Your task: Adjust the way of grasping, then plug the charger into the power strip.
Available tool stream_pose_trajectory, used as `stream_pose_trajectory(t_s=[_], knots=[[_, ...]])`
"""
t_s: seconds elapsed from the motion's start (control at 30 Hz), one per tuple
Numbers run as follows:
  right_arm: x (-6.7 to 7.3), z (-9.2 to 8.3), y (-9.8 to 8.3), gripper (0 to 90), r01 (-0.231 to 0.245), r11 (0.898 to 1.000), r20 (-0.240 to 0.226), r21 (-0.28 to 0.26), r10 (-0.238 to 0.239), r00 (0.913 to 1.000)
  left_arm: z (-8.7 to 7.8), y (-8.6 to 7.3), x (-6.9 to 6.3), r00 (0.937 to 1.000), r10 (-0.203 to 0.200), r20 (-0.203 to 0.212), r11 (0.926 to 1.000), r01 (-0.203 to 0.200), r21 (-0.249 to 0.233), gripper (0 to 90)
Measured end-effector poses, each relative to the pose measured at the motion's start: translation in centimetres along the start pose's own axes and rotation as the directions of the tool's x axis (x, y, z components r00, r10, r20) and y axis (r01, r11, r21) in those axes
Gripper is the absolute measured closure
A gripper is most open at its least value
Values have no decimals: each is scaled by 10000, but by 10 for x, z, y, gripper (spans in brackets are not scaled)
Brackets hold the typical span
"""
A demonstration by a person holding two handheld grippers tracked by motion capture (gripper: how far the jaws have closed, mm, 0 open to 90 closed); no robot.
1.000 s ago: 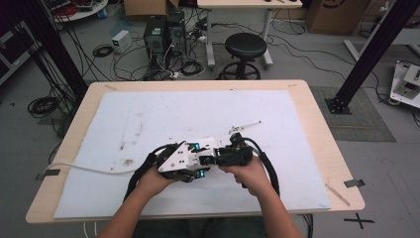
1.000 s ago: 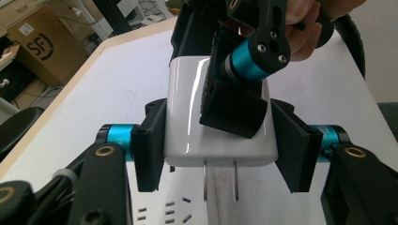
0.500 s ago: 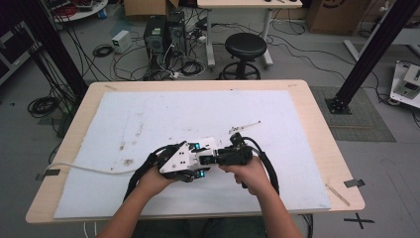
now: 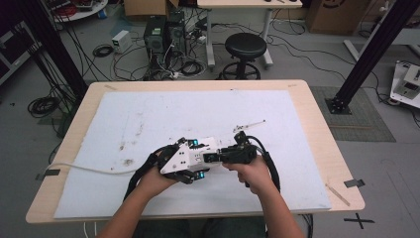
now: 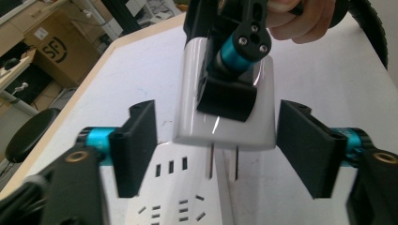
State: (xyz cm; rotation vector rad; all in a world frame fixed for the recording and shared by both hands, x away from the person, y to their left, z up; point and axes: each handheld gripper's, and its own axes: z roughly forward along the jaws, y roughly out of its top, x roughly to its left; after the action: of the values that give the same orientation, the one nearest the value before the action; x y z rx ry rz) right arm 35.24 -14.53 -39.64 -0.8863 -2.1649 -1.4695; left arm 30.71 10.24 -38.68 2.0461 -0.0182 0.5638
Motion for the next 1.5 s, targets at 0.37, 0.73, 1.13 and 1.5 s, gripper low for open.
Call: stream_pose_trajectory(t_s=[0.37,0.73,1.13,1.5], knots=[[7,-21,5,633,580,9975,640,-395,-554,9964,-22,-1,9,9973,-605,-424,9978,616,262,182],[7,-35,9,634,785,9946,911,-674,-722,9932,-59,-5,38,9860,-1124,-1228,9919,1187,447,183],[5,-41,13,634,735,9950,1132,-680,-655,9914,-71,-16,53,9751,-1768,-1339,9830,1817,247,182],[7,-39,16,634,796,9950,1223,-611,-717,9899,-82,-22,56,9675,-1904,-1662,9792,1993,386,182]])
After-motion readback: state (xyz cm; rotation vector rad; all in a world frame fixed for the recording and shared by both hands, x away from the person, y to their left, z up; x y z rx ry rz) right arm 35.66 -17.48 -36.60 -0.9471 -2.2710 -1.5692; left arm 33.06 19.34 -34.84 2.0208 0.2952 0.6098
